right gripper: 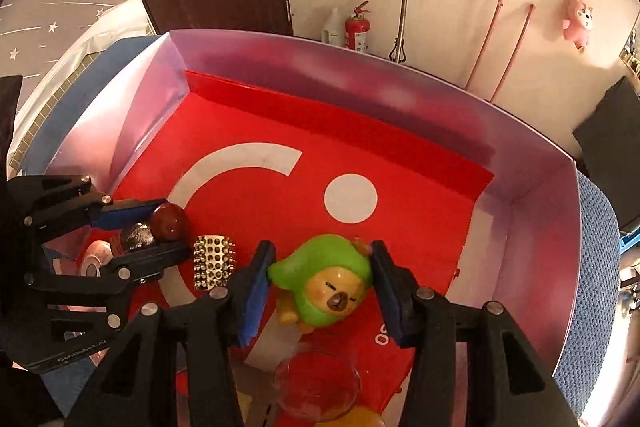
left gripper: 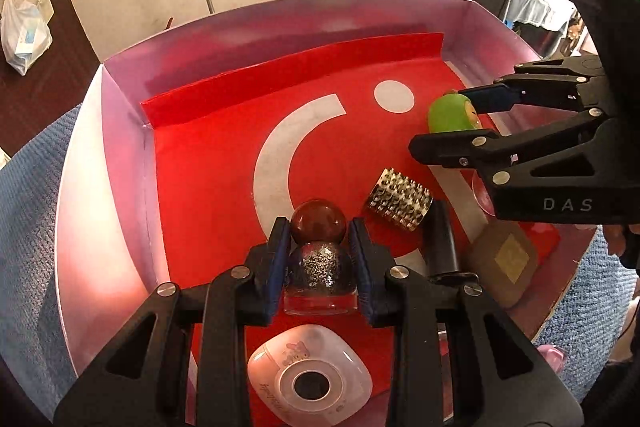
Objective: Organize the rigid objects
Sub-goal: 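Lower both items into the red tray and open both tools, then lift both open tools back out of the tray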
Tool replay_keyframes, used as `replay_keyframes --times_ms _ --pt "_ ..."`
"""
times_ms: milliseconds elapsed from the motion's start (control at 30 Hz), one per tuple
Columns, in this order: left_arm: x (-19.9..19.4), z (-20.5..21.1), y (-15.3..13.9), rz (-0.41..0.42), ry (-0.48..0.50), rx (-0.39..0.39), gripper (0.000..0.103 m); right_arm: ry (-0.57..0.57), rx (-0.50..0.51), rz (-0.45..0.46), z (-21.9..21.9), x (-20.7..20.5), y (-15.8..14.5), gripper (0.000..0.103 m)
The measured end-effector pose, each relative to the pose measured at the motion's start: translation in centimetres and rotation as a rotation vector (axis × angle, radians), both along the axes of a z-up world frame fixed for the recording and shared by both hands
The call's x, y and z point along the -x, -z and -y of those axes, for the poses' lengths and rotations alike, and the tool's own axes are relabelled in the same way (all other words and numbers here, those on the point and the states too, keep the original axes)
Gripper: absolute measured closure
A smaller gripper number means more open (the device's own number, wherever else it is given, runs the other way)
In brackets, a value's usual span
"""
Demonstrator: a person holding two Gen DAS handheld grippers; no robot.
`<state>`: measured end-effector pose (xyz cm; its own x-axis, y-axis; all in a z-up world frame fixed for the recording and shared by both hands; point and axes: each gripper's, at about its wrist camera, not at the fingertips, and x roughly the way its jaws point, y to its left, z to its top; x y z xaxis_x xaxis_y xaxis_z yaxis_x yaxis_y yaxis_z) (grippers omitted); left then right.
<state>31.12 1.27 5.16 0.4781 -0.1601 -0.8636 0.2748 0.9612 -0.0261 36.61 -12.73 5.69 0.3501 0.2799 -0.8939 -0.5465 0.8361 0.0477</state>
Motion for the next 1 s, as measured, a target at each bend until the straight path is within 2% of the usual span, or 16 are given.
replay_keyframes --times_ms 400,533,767,1000 --pt "0.5 0.8 0.2 0.007 -0.006 -0.015 0.074 0.002 -0.004 -0.015 -0.5 -0.5 0.2 0.051" --pt "0.5 0.6 0.1 0.009 -0.009 -0.013 0.074 -0.002 -0.008 -0.030 -0.4 -0.6 0.6 0.044" --pt "0.5 -0.1 -0.1 0.003 -0.012 0.010 0.074 -0.002 -0.018 -0.028 -0.6 -0.5 0.7 0.044" --pt "0.8 -0.2 -0.2 0.005 -0.011 0.014 0.074 -0.010 -0.027 -0.021 -0.4 -0.1 0.3 0.038"
